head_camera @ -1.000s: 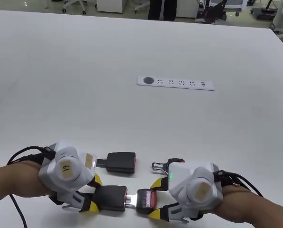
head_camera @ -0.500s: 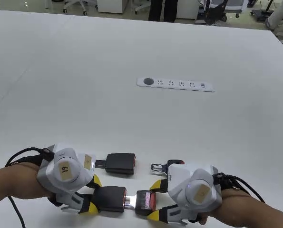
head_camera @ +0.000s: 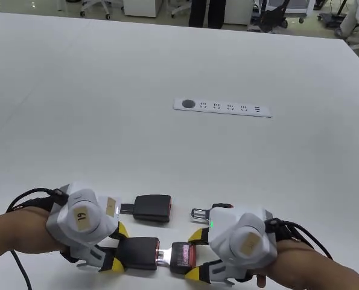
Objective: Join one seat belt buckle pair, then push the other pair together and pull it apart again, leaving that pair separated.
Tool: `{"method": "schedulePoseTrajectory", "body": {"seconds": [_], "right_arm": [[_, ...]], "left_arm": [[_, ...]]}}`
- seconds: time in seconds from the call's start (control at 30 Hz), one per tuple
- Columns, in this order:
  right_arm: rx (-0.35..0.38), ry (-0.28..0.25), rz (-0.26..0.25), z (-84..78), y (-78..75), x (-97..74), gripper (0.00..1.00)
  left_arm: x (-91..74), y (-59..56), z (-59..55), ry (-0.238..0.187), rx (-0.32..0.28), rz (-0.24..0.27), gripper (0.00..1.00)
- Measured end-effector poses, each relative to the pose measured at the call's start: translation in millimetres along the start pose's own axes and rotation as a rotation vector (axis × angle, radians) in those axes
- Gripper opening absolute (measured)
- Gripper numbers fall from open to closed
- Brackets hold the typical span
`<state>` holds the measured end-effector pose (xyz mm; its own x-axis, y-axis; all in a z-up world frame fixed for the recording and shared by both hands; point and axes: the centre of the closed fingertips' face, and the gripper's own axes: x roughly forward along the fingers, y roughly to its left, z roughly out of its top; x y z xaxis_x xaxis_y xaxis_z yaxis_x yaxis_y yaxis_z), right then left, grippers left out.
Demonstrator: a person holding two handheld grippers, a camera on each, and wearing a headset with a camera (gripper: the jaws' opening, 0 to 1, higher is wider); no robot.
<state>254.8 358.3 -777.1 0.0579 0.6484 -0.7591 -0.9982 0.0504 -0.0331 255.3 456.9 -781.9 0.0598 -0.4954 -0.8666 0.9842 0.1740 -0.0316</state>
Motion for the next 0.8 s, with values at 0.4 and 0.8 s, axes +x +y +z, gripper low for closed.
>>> {"method": "schedulePoseTrajectory", "body": {"seconds": [0.4, 0.8], "right_arm": [[0.006, 0.007, -0.001, -0.6, -0.2, 1.7, 0.28], [0.001, 0.019, -0.005, 2.4, -0.3, 2.6, 0.28]], "left_arm": [[-0.2, -0.9, 0.5, 0.001, 0.0, 0.002, 0.3], [0.2, -0.4, 0.5, -0.001, 0.005, 0.003, 0.3]]}}
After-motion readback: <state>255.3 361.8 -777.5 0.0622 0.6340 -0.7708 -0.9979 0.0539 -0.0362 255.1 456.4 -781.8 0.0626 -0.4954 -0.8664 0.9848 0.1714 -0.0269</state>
